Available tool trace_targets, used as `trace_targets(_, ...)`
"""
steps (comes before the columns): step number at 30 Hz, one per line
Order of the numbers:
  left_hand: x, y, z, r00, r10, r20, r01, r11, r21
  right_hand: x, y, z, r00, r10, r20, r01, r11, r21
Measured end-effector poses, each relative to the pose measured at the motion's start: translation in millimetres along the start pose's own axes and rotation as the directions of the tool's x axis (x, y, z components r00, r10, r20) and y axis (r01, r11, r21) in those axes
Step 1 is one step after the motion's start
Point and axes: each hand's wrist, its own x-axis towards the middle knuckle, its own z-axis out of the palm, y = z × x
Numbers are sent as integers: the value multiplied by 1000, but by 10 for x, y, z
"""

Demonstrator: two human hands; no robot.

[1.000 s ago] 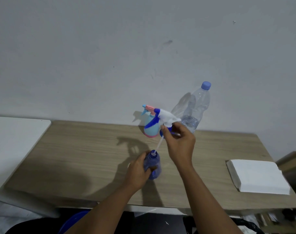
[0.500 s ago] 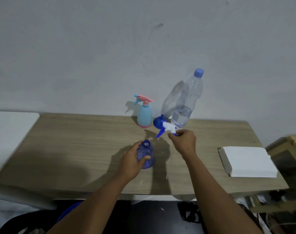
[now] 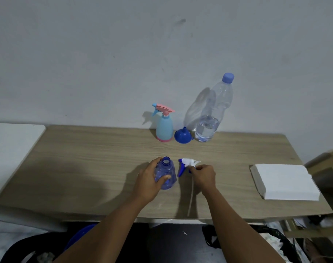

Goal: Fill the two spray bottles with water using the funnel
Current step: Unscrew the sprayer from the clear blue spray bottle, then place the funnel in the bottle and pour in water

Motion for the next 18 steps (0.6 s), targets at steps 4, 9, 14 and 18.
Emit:
trace_targets(4, -5, 10, -2, 1000, -11, -1, 11, 1000, -16, -3, 66, 71, 1000, -5, 16, 6, 1000, -18)
trace_targets(9, -4, 21, -6, 1000, -21, 18, 22, 999, -34, 7, 125, 148, 999, -43, 33, 46, 995, -87)
trace_targets(14, -8, 40, -13, 999, -30, 22, 30, 999, -30, -7, 126, 129, 997, -65, 51, 68, 995, -74)
trace_targets(18, -4, 62, -38, 1000, -13, 18, 13, 999, -33, -58, 36, 31, 995, -51, -80, 52, 999, 13)
